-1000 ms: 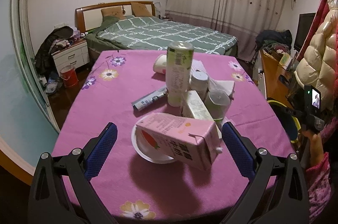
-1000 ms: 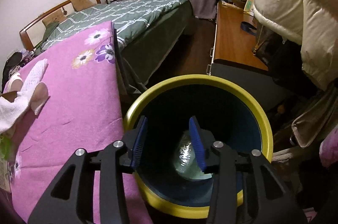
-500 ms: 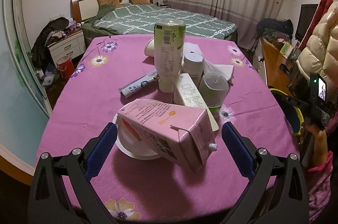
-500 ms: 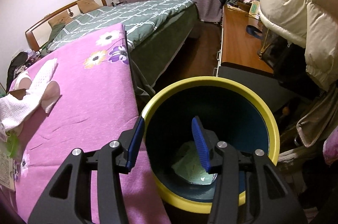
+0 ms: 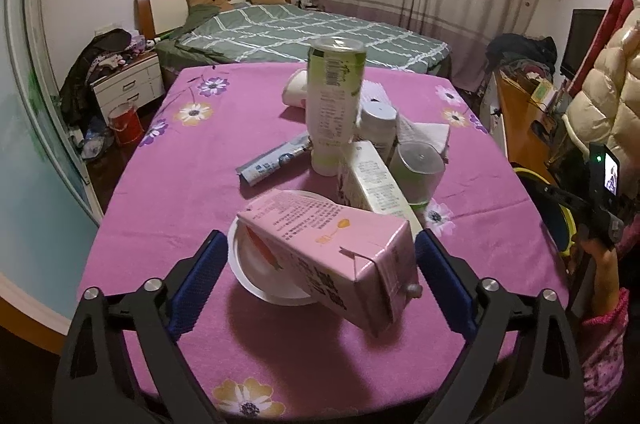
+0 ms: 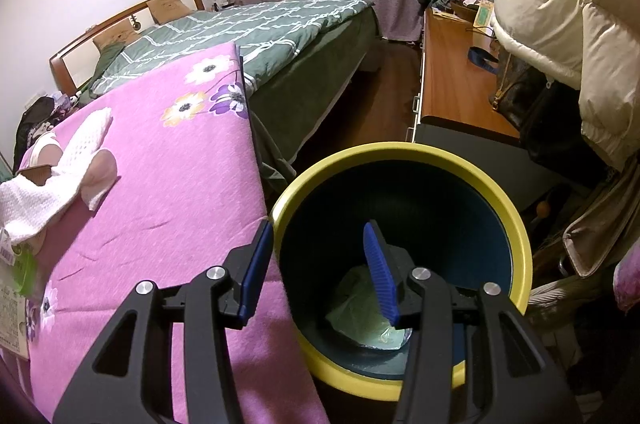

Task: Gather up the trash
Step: 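Carry the green bag to the yellow-rimmed bin and release it with the right tool, then grasp the pink milk carton with the left tool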

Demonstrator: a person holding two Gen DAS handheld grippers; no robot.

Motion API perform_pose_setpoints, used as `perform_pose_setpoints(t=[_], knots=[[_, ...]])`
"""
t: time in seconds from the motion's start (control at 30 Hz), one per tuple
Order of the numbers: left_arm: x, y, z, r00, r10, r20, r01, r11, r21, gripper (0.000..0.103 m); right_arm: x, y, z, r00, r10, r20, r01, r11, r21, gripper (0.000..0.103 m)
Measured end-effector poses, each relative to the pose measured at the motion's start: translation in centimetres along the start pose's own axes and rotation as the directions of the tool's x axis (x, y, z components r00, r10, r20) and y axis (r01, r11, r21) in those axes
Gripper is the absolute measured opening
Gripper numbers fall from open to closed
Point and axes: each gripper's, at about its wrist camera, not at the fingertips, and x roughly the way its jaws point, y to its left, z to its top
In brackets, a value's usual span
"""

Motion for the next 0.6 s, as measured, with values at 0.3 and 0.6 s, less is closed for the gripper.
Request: perform_pose_setpoints(t=[0.3,0.6], knots=[[1.1,0.0,-0.2,0.999,-0.01,-0.045,0.01,1.0,-0.001,0.071,-0.1,0.1,-0.2,1.0,0.009,-0.007,-0.008,1.0,0.005,0.046],[1.8,0.6,-0.3,0.999,-0.011,-0.048,0.011,1.0,-0.006,0.067,-0.2,0.0,-0.3,1.0,0.019,-0.006,-0.018,1.0,0.008,0.046]])
